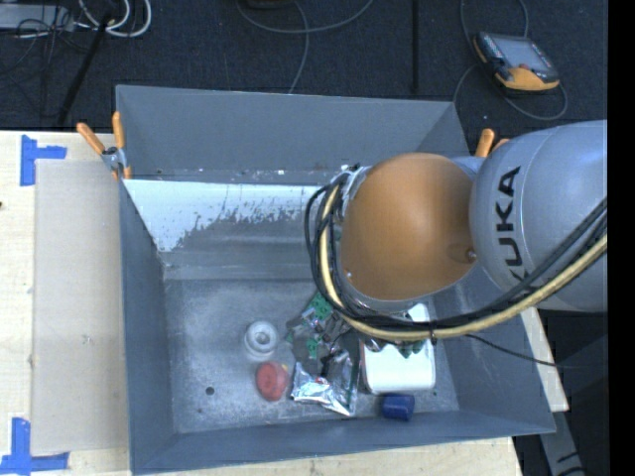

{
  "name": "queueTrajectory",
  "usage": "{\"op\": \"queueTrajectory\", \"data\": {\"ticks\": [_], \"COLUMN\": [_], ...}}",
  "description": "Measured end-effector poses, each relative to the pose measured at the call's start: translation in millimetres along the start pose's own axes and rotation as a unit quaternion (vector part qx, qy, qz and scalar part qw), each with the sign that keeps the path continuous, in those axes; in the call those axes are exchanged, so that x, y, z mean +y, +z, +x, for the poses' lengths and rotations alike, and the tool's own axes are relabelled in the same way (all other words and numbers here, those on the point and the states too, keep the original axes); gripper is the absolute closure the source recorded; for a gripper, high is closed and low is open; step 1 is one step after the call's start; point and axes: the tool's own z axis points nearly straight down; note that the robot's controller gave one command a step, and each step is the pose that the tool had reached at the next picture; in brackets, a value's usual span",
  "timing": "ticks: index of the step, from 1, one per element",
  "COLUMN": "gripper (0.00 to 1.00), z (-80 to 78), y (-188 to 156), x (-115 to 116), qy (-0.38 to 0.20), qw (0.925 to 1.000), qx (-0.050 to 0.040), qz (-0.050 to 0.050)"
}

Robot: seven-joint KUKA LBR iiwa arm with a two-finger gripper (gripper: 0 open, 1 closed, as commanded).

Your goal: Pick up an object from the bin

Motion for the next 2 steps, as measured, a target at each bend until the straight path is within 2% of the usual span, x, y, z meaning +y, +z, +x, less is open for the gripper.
{"op": "queueTrajectory", "data": {"ticks": [1,2], "gripper": [1.0,1.0], "z": [1.1,-24.9], "y": [49.5,-53.8], "x": [7.3,0.7], "qy": [-0.01,0.0], "qw": [0.9999,1.0], "qx": [0.0004,-0.0079], "qz": [0.0,0.002]}}
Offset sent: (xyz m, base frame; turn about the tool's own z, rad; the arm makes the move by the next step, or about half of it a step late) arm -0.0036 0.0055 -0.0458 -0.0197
